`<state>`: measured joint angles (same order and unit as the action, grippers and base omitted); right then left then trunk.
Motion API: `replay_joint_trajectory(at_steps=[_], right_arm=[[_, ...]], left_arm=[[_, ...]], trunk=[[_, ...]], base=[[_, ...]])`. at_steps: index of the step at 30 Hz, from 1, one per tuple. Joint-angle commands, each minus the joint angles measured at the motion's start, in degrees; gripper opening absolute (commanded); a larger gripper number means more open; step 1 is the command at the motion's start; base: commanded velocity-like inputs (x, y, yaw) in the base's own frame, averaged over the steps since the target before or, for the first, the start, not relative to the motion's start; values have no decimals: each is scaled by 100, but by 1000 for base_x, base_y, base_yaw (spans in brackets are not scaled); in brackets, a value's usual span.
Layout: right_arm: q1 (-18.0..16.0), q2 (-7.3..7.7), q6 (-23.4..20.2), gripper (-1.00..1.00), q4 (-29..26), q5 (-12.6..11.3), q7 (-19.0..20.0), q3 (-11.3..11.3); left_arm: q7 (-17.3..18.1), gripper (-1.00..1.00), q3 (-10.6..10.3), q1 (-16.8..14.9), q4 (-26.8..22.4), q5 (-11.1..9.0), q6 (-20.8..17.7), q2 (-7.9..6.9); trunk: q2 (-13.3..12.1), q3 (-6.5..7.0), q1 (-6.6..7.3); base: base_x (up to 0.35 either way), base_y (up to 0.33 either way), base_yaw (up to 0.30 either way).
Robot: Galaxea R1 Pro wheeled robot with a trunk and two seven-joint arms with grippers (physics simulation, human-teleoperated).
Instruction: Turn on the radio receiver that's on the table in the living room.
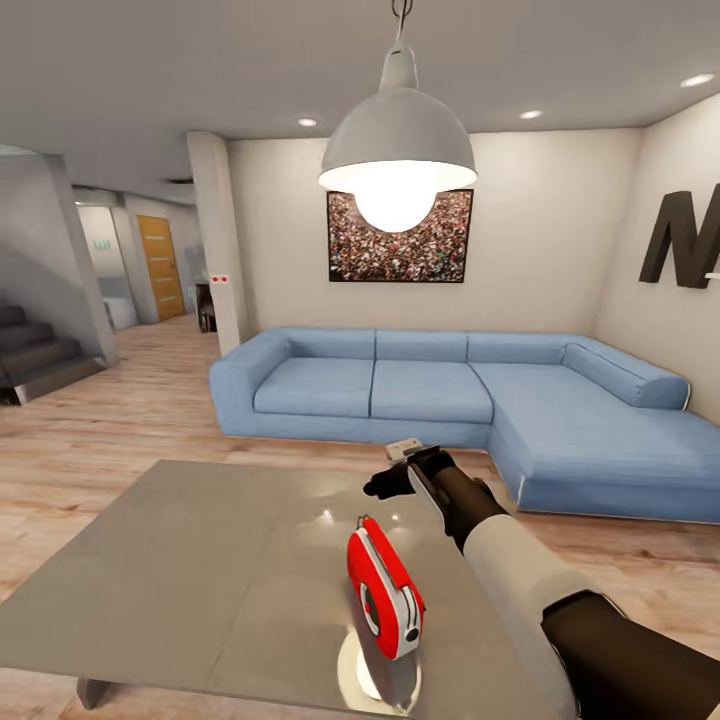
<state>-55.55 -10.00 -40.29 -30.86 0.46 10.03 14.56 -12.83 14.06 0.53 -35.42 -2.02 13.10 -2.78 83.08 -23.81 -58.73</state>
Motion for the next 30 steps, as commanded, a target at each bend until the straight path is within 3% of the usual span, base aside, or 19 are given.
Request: replay_joint_trajectory(at_steps=[1, 7, 11, 16, 30], right_arm=[[0, 0, -4, 100, 10, -8, 3, -13], [0, 2, -22, 100, 71, -19, -16, -64], [0, 164, -23, 100, 151, -20, -20, -73], [0, 254, -23, 100, 445, -19, -34, -69], [0, 272, -23, 100, 709, -35, 11, -51]], left_arm=[[0, 100, 0, 0, 0, 0, 0, -1], [0, 100, 0, 0, 0, 0, 0, 4], [0, 100, 0, 0, 0, 0, 0, 4], [0, 100, 0, 0, 0, -3, 2, 5], [0, 100, 0, 0, 0, -9, 7, 4]], trunk=[[0, 0, 0], [0, 0, 0], [0, 0, 0], [0, 0, 0], [0, 0, 0]], base=[[0, 100, 0], [0, 24, 0], [0, 2, 0], [0, 0, 0], [0, 0, 0]])
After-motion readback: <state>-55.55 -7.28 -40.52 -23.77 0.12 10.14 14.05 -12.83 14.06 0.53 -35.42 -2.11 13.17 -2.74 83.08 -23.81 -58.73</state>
